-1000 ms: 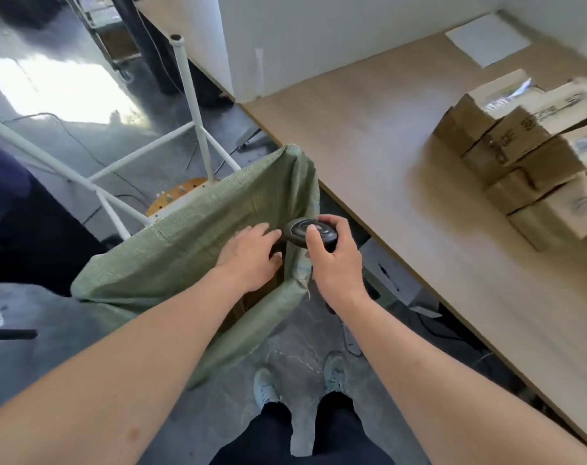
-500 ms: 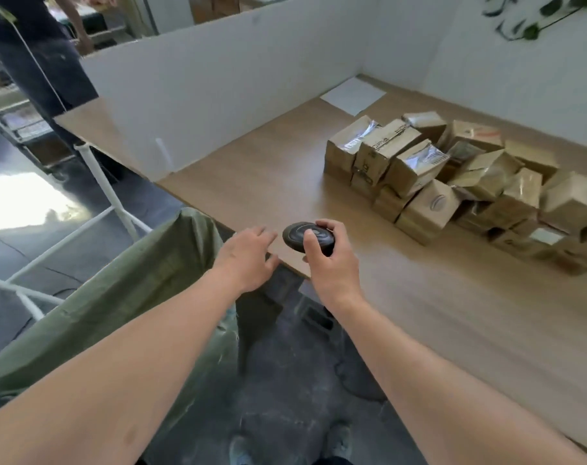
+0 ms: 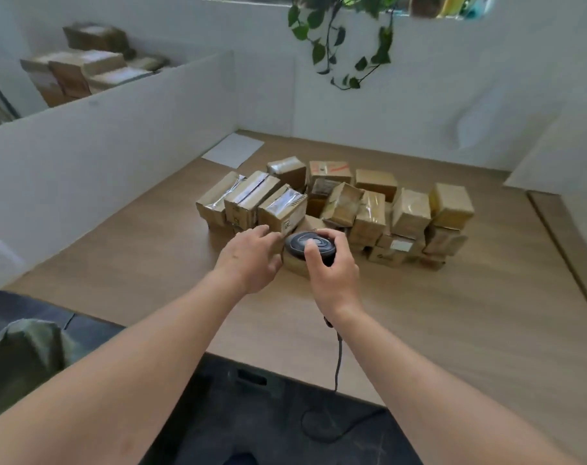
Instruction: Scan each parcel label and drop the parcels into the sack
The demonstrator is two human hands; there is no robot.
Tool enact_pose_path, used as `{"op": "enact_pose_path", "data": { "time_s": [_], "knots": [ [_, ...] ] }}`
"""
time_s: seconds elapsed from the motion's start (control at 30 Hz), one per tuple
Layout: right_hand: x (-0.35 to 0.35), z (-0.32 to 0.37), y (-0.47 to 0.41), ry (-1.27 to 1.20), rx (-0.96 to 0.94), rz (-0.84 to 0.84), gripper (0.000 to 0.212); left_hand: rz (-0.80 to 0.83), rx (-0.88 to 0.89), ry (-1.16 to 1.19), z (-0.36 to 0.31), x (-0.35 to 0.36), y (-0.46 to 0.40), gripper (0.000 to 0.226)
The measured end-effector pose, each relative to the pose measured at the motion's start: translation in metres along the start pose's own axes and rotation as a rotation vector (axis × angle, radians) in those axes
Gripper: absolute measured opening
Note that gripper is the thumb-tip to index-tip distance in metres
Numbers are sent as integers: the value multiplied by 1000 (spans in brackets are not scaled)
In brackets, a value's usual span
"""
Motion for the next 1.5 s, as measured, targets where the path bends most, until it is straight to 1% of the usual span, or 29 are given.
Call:
{"op": "enact_pose_path", "data": {
  "time_s": [0.07, 0.17, 0.27, 0.33, 0.43, 0.53, 0.6, 0.77, 0.87, 0.97, 1.03, 1.23, 1.33, 1.43, 1.5],
  "knots": [
    [-21, -7, -22, 8, 20, -75, 20, 3, 67, -4, -23, 4, -30, 51],
    [-48, -18, -57, 19, 62, -160, 24, 9, 175, -1, -56, 13, -77, 43],
    [-72, -28, -90, 29, 93, -273, 24, 19, 280, 6, -89, 26, -123, 52],
    [-86, -35, -111, 45, 119, -355, 24, 21, 339, 32, -110, 34, -150, 53],
    [-106, -44, -140, 59, 160, -457, 34, 48, 407, 40, -139, 51, -189, 57],
    [-130, -54, -164, 68, 207, -535, 22, 105, 491, 41, -168, 66, -221, 57],
    [-147, -61, -176, 83, 232, -581, 22, 118, 543, 42, -188, 75, -239, 54],
    [-190, -82, -209, 95, 305, -684, 23, 171, 602, 30, -244, 95, -280, 57],
    [-219, -100, -232, 88, 330, -705, 24, 184, 602, 45, -283, 108, -301, 53],
    [-248, -126, -258, 65, 346, -698, 26, 176, 573, 64, -322, 127, -319, 53],
    [-266, -148, -274, 51, 355, -672, 26, 164, 523, 76, -345, 143, -330, 54],
    [-315, -196, -310, 16, 394, -583, 28, 181, 270, 108, -401, 186, -359, 60],
    [-333, -213, -319, 1, 414, -551, 28, 156, 109, 122, -424, 200, -370, 72],
    [-348, -226, -323, -11, 418, -557, 27, 170, -28, 103, -443, 210, -378, 83],
    [-357, -234, -323, -11, 419, -560, 26, 183, -77, 85, -453, 215, -381, 79]
  ]
}}
Point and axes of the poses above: each hand's wrist, its own y-axis away from the middle knuckle, its own x-axis out of the palm, z = x × y, the point moved 2 cm from there along -y, towards the middle knuckle, and after that the axes turned 5 degrees about -z, right-handed, at the moved point
